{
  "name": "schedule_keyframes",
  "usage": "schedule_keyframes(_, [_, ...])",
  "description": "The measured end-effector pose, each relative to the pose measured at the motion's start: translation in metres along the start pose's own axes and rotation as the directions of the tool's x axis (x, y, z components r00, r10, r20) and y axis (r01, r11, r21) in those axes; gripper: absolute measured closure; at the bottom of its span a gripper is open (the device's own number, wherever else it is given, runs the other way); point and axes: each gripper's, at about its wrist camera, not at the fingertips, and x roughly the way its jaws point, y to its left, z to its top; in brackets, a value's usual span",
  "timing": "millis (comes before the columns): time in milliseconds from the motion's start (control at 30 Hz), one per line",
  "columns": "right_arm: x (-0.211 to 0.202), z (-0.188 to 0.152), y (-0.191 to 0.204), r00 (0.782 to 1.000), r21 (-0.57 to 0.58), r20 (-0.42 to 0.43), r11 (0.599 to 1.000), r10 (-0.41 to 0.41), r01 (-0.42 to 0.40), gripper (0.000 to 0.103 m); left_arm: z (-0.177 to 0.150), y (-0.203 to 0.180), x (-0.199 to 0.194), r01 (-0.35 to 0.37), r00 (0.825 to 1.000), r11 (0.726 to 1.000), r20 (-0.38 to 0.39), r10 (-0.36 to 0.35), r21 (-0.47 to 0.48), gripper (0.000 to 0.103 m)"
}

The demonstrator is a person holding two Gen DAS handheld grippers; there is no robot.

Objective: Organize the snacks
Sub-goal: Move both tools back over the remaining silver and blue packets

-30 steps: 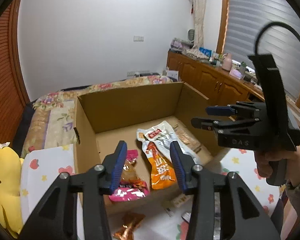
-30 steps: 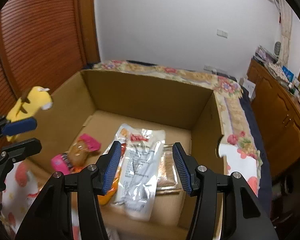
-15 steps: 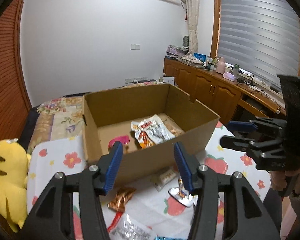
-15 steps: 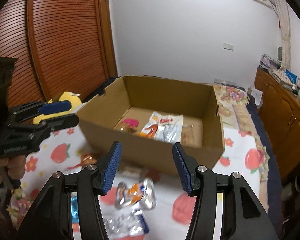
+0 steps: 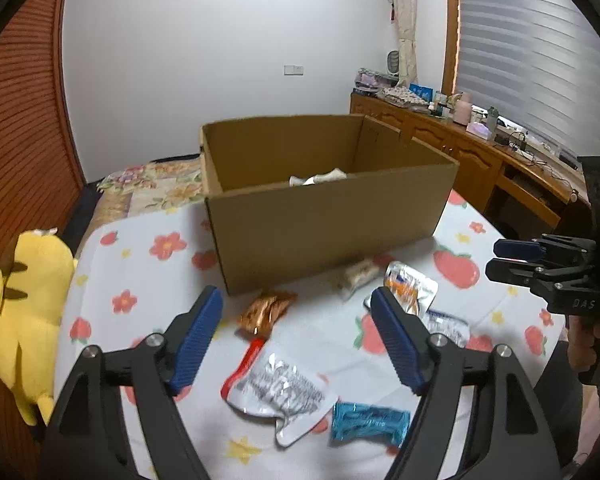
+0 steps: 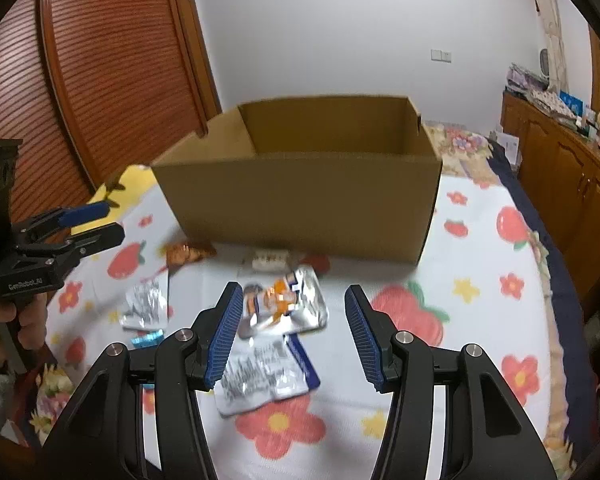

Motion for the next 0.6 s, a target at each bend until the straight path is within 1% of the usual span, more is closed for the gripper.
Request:
schedule_keyframes(100, [0.003,-0.012,0.002,1.000,0.005,-0.018,1.000,0.000,0.000,0.049,-0.012,0.002,0.005,0.004,1.000,1.000,-0.027,-0.004,-0.015,0.026])
schedule_keyframes(267, [0.008,-0.031,0.005,0.999,0.021,-0.050,1.000,0.016,-0.015,0.044,-0.034,0.006,0.009,-0.014,0.999,0.999,-0.050,0.012,-0.036,0.026])
schedule_keyframes(467, [0.014,-0.053,0.011,0.995,0.032,-0.094,0.999,0.041,-0.038,0.044,-0.058,0.009,0.011,-0.019,0.997,0.998,-0.073,0.014,-0.068,0.026])
schedule_keyframes(600, [0.020,-0.064,0.016,0.991,0.043,-0.120,0.997,0.065,-0.060,0.044,-0.068,0.013,0.014,-0.021,0.996,0.995,-0.086,0.013,-0.098,0.026])
